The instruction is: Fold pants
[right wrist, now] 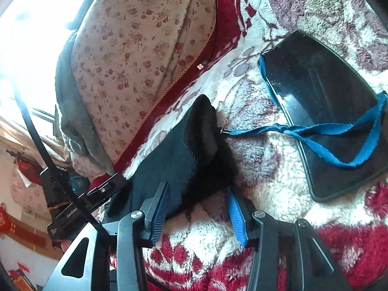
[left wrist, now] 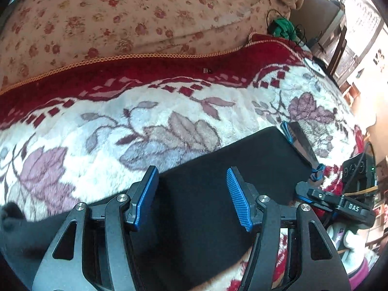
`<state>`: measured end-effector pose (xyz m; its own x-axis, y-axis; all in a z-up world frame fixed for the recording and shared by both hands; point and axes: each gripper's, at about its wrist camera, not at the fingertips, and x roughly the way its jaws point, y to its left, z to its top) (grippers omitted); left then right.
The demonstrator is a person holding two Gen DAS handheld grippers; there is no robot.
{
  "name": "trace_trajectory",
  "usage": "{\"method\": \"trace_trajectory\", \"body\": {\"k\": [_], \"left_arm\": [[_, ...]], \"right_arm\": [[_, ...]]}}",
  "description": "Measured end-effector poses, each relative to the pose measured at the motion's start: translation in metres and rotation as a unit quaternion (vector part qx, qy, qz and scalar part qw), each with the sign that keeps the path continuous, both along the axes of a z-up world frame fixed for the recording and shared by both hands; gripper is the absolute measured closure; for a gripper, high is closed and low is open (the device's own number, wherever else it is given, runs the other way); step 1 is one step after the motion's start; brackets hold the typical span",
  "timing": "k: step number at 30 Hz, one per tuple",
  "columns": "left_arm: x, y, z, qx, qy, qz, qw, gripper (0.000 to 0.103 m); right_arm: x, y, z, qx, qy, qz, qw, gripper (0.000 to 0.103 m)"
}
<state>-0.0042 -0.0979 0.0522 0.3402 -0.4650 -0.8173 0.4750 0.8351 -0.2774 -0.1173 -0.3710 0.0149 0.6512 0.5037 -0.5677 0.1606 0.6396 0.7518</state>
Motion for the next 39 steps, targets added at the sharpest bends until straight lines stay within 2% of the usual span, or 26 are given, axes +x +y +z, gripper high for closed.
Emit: {"method": "trace_trajectory", "body": {"k": [9, 15, 18, 24, 29, 33, 36, 38, 39], "left_arm": [[0.017, -0.033, -0.009, 0.026, 0.008, -0.055, 0.9981, 0.044], [0.03, -0.057, -0.016, 0.03, 0.026, -0.124, 0.9916, 0.044], [0.038, -0.071, -0.019, 0.027, 0.045, -0.17, 0.9841, 0.044], [0.044, -0.097, -0.028, 0.048, 0.054, -0.236, 0.9691, 0.044], [0.041, -0.115, -0.027, 0.036, 0.076, -0.306, 0.9483, 0.044], [0.037, -0.126, -0.03, 0.051, 0.068, -0.349, 0.9332, 0.044], [0.042, -0.125, -0.031, 0.046, 0.078, -0.356, 0.93, 0.046], [0.044, -0.123, -0.032, 0.048, 0.069, -0.351, 0.9325, 0.061], [0.044, -0.122, -0.032, 0.044, 0.066, -0.35, 0.9336, 0.063]], "right_arm": [[0.002, -0.004, -0.004, 0.015, -0.014, 0.004, 1.0, 0.057], [0.001, -0.008, -0.007, 0.03, -0.021, 0.008, 0.999, 0.057], [0.001, -0.012, -0.01, 0.05, -0.024, 0.007, 0.998, 0.057], [-0.001, -0.021, -0.015, 0.093, -0.03, -0.001, 0.995, 0.057], [-0.002, -0.023, -0.014, 0.098, -0.034, -0.002, 0.995, 0.057], [-0.003, -0.023, -0.015, 0.102, -0.04, -0.005, 0.994, 0.057], [-0.003, -0.024, -0.014, 0.099, -0.046, -0.005, 0.994, 0.057], [-0.003, -0.022, -0.013, 0.088, -0.052, -0.002, 0.995, 0.058], [-0.002, -0.02, -0.011, 0.075, -0.054, 0.003, 0.996, 0.06]]}}
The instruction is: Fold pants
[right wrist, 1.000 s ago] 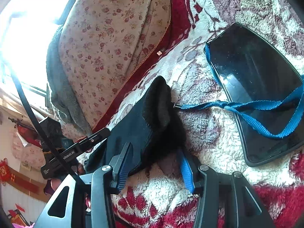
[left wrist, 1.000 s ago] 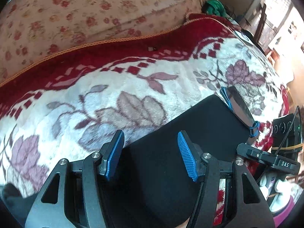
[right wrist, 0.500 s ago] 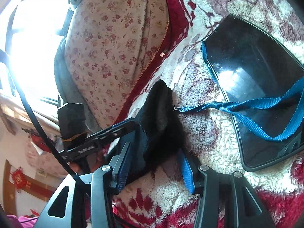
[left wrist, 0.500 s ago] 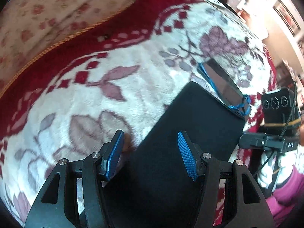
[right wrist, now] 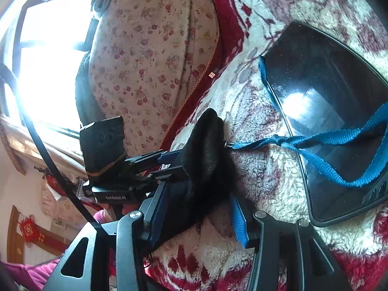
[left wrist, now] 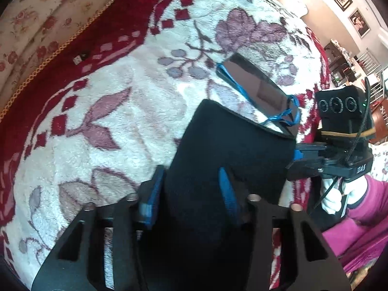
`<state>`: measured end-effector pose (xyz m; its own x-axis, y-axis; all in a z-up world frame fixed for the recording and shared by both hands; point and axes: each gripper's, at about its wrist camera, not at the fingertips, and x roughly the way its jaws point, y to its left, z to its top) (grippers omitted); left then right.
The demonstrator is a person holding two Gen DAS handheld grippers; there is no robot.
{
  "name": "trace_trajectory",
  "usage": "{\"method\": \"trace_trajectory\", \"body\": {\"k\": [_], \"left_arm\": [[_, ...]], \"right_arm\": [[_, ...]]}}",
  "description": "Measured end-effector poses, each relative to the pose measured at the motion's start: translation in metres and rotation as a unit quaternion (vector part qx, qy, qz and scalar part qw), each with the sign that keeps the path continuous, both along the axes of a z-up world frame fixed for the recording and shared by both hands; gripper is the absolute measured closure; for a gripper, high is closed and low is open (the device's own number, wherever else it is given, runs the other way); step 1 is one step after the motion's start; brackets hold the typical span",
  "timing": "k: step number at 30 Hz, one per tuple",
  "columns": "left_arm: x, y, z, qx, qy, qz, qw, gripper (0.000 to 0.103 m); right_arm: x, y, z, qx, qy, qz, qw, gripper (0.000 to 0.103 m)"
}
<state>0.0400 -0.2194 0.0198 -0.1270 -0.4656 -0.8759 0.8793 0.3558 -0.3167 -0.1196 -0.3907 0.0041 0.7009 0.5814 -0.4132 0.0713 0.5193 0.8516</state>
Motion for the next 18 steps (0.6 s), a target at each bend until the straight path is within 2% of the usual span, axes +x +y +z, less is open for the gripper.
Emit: {"method": "trace_trajectory", "body": {"k": [1, 2, 3, 4, 8, 11, 18], "left_arm": [[0.001, 0.003, 0.0, -0.007, -0.005, 0.005, 1.0, 0.07], [0.001, 0.005, 0.0, -0.014, -0.008, 0.011, 0.9998, 0.075], [0.002, 0.007, 0.0, -0.021, -0.007, 0.017, 0.9996, 0.077], [0.003, 0.008, -0.001, -0.025, -0.006, 0.021, 0.9995, 0.08], [0.002, 0.013, 0.008, -0.04, -0.018, 0.033, 0.9985, 0.088], [-0.001, 0.018, 0.019, -0.051, -0.032, 0.038, 0.9975, 0.091], [-0.008, 0.039, 0.052, -0.089, -0.052, 0.063, 0.9927, 0.091]], "right_arm": [[0.001, 0.003, 0.002, -0.024, 0.0, 0.0, 1.0, 0.071], [0.003, 0.006, 0.002, -0.043, 0.003, 0.0, 0.999, 0.077], [0.005, 0.007, 0.0, -0.05, 0.011, 0.001, 0.999, 0.087], [0.007, 0.007, -0.003, -0.044, 0.012, 0.002, 0.999, 0.09], [0.007, 0.007, -0.002, -0.03, 0.005, 0.002, 1.0, 0.092], [0.005, 0.008, 0.007, -0.023, -0.011, 0.004, 1.0, 0.092], [0.01, 0.031, 0.054, -0.036, -0.074, 0.037, 0.996, 0.092]]}}
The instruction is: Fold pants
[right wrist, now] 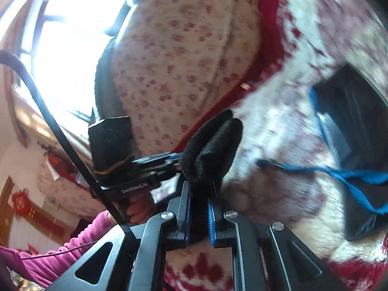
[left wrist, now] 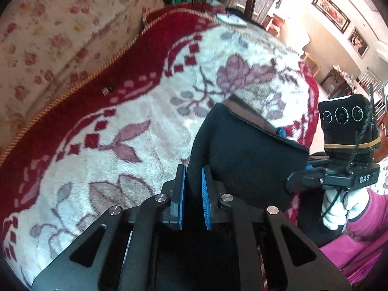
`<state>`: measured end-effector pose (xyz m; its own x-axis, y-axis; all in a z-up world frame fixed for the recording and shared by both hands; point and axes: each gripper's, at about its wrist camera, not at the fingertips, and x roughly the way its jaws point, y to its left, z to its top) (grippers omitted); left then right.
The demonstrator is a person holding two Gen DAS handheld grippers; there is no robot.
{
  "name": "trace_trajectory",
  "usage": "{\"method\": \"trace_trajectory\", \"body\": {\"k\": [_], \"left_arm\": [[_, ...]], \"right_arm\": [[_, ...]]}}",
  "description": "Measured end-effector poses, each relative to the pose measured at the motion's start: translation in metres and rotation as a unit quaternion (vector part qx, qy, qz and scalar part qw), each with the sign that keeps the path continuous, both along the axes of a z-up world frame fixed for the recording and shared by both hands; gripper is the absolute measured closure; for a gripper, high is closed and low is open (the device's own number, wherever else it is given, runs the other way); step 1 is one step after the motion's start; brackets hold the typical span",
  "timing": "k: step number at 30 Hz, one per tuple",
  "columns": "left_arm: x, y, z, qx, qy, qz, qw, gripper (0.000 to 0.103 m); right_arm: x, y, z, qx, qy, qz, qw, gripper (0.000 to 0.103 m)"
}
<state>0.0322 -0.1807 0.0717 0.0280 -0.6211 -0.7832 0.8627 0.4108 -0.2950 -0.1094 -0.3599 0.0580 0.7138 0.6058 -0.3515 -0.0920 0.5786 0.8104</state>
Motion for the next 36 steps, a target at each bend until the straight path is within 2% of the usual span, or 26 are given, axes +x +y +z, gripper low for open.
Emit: {"method": "trace_trajectory", "body": {"k": [8, 13, 18, 26, 27, 30, 32, 34, 36], "left_arm": [[-0.008, 0.071, 0.046, -0.053, -0.022, 0.063, 0.9964, 0.092], [-0.018, 0.126, 0.048, -0.065, -0.021, 0.11, 0.9916, 0.092], [-0.027, 0.193, 0.022, -0.059, 0.007, 0.186, 0.9807, 0.092], [-0.046, 0.274, -0.032, -0.023, 0.056, 0.308, 0.9493, 0.092], [-0.047, 0.279, -0.037, -0.021, 0.062, 0.321, 0.9448, 0.092], [-0.053, 0.289, -0.038, -0.038, 0.074, 0.334, 0.9389, 0.092], [-0.057, 0.291, -0.034, -0.04, 0.071, 0.343, 0.9359, 0.092], [-0.063, 0.294, -0.029, -0.043, 0.063, 0.354, 0.932, 0.089], [-0.068, 0.297, -0.024, -0.044, 0.054, 0.362, 0.9295, 0.083]], "right_arm": [[0.018, 0.059, 0.055, -0.027, -0.061, 0.093, 0.993, 0.092], [0.03, 0.119, 0.067, -0.047, -0.073, 0.168, 0.982, 0.092], [0.045, 0.173, 0.047, -0.043, -0.052, 0.236, 0.969, 0.092], [0.071, 0.252, -0.017, -0.047, 0.019, 0.329, 0.943, 0.092], [0.075, 0.259, -0.025, -0.05, 0.029, 0.331, 0.942, 0.092], [0.083, 0.27, -0.042, -0.049, 0.059, 0.325, 0.942, 0.091], [0.081, 0.271, -0.035, -0.051, 0.052, 0.331, 0.941, 0.083], [0.078, 0.269, -0.026, -0.051, 0.05, 0.338, 0.938, 0.066], [0.074, 0.262, -0.016, -0.056, 0.052, 0.338, 0.938, 0.065]]}}
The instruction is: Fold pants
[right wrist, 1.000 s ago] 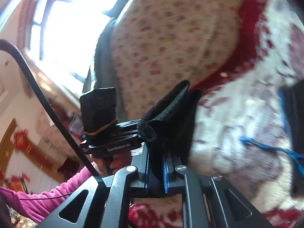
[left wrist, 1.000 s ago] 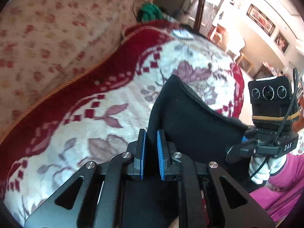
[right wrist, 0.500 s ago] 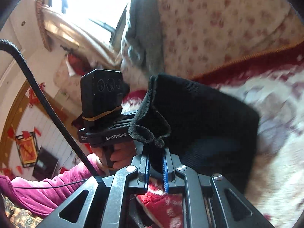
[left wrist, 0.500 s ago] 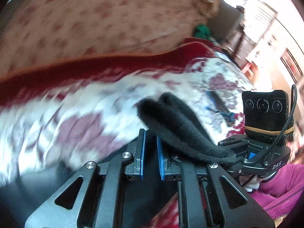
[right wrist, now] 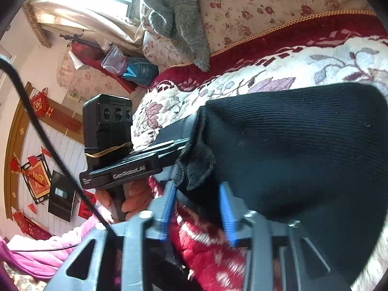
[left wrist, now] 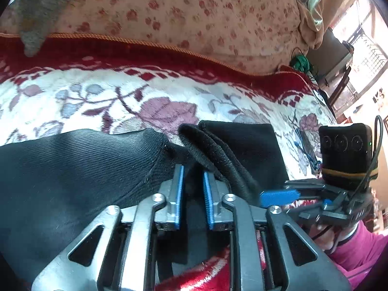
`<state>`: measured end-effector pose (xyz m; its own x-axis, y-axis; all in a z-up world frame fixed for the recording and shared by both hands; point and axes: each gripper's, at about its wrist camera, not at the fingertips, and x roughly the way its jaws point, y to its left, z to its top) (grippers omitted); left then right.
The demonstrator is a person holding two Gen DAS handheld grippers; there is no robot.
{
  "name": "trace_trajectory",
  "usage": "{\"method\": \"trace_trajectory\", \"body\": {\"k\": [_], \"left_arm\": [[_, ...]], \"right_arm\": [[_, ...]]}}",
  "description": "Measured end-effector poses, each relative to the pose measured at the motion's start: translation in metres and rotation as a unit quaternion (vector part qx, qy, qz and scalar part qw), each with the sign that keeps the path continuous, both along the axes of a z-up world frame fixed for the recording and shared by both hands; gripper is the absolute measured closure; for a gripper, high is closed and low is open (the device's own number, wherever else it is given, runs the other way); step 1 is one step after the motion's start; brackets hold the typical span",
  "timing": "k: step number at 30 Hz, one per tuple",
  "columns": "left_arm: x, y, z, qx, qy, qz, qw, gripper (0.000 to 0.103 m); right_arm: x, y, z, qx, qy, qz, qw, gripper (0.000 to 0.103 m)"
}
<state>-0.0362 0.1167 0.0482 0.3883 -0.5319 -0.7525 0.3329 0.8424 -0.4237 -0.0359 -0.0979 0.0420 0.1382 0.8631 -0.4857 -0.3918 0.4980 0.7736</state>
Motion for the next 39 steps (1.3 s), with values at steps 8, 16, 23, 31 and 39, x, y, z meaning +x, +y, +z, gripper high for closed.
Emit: {"method": "trace_trajectory", "body": {"k": [8, 16, 23, 31, 39], "left_arm": [[-0.026, 0.016, 0.024, 0.0, -0.029, 0.029, 0.9992, 0.077], [-0.043, -0.011, 0.027, -0.033, -0.034, 0.03, 0.9984, 0.067], [-0.036, -0.031, -0.009, -0.004, 0.016, 0.067, 0.9976, 0.067], [-0.045, -0.021, -0.009, -0.013, 0.018, 0.082, 0.9964, 0.067], [-0.058, -0.005, -0.003, -0.013, 0.015, 0.112, 0.9936, 0.067]], "right_arm": [[-0.004, -0.038, 0.023, 0.007, -0.021, -0.059, 0.998, 0.065], [0.023, -0.032, 0.019, -0.053, -0.032, -0.098, 0.993, 0.065], [0.037, -0.024, -0.001, -0.074, -0.023, -0.088, 0.993, 0.065], [0.022, -0.062, 0.018, -0.079, -0.031, -0.143, 0.986, 0.064], [0.017, -0.089, 0.021, -0.092, -0.029, -0.177, 0.979, 0.057]]}}
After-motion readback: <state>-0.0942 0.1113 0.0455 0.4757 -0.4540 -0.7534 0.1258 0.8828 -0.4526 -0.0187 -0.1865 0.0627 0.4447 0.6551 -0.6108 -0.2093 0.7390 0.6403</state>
